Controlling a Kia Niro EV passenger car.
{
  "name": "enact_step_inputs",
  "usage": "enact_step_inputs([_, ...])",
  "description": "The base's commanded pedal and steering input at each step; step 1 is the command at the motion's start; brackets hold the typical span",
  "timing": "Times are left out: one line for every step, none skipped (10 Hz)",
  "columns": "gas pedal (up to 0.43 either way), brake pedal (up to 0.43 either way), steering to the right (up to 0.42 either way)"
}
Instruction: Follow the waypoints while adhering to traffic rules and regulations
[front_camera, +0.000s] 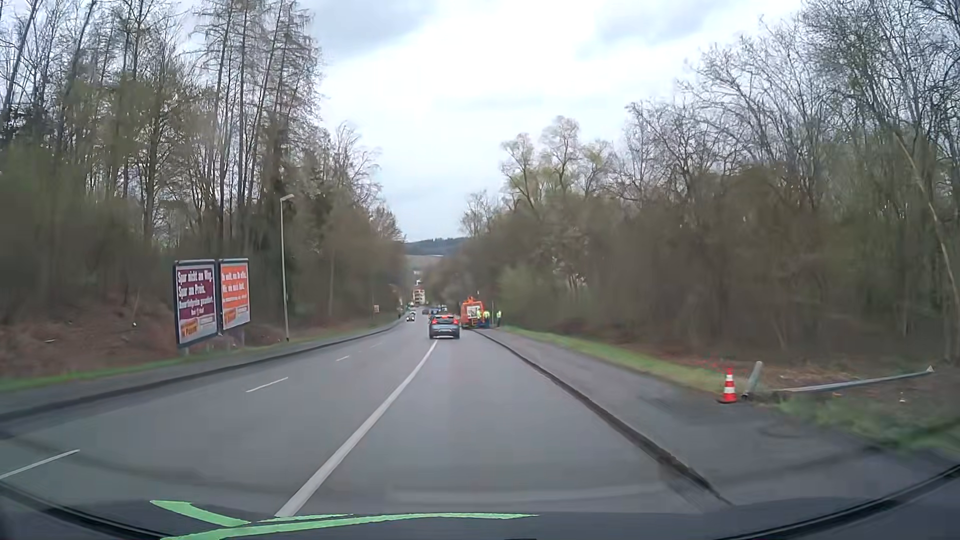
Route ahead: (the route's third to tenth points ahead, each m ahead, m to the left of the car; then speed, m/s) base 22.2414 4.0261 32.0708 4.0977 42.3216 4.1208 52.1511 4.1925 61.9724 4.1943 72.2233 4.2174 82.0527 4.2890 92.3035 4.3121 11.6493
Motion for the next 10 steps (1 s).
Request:
enact_step_inputs([0.000, 0.055, -0.009])
enact_step_inputs([0.000, 0.061, -0.009])
enact_step_inputs([0.000, 0.073, -0.008])
enact_step_inputs([0.000, 0.091, -0.007])
enact_step_inputs([0.000, 0.110, -0.007])
enact_step_inputs([0.000, 0.128, -0.006])
enact_step_inputs([0.000, 0.159, -0.007])
enact_step_inputs([0.000, 0.177, -0.006])
enact_step_inputs([0.000, 0.195, -0.007])
enact_step_inputs([0.000, 0.207, -0.007])
